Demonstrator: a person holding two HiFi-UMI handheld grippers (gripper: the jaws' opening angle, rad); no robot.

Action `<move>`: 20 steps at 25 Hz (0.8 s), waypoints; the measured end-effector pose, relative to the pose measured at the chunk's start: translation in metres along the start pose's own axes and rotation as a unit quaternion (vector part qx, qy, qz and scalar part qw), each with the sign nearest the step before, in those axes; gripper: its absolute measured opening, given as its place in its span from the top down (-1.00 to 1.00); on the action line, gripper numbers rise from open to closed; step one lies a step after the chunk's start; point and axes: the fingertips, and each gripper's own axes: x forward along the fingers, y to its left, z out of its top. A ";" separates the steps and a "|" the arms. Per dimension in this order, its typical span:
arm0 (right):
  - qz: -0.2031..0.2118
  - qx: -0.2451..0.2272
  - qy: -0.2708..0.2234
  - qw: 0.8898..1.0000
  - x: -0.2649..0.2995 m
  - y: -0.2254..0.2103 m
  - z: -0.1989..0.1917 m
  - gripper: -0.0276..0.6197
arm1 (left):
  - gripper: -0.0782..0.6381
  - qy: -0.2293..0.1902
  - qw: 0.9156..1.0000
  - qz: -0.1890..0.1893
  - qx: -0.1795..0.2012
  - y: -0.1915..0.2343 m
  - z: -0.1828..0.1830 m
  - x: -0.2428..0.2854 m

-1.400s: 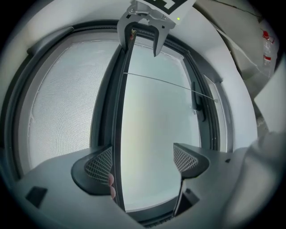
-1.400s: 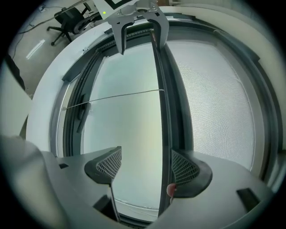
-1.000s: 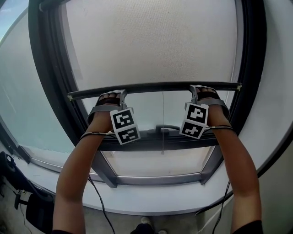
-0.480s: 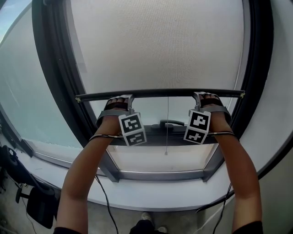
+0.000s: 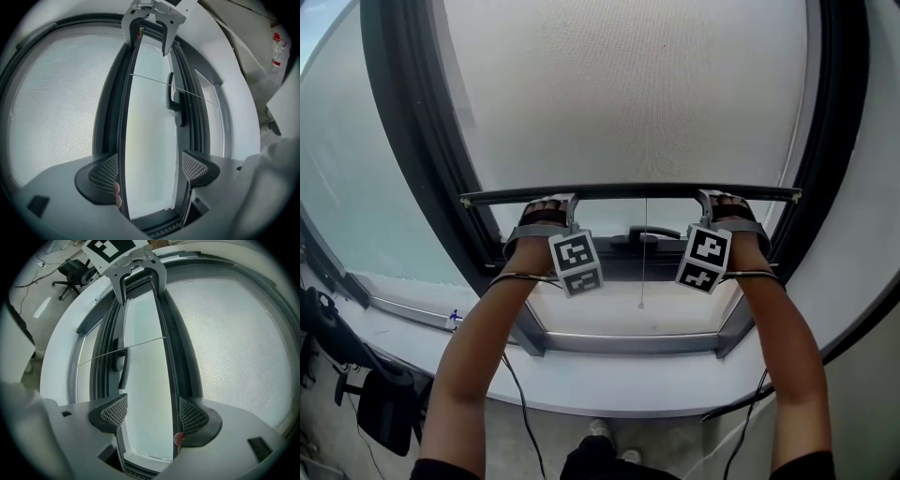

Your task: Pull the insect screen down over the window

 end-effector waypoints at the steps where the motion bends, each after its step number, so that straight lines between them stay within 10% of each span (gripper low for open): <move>1: 0.006 -0.002 0.001 1.000 0.002 0.008 -0.001 -0.10 | -0.42 -0.001 1.000 -0.005 0.000 -0.007 0.001 0.002; 20: 0.031 -0.019 0.014 0.999 0.016 0.056 -0.008 -0.10 | -0.42 -0.005 0.999 -0.043 -0.024 -0.053 0.005 0.014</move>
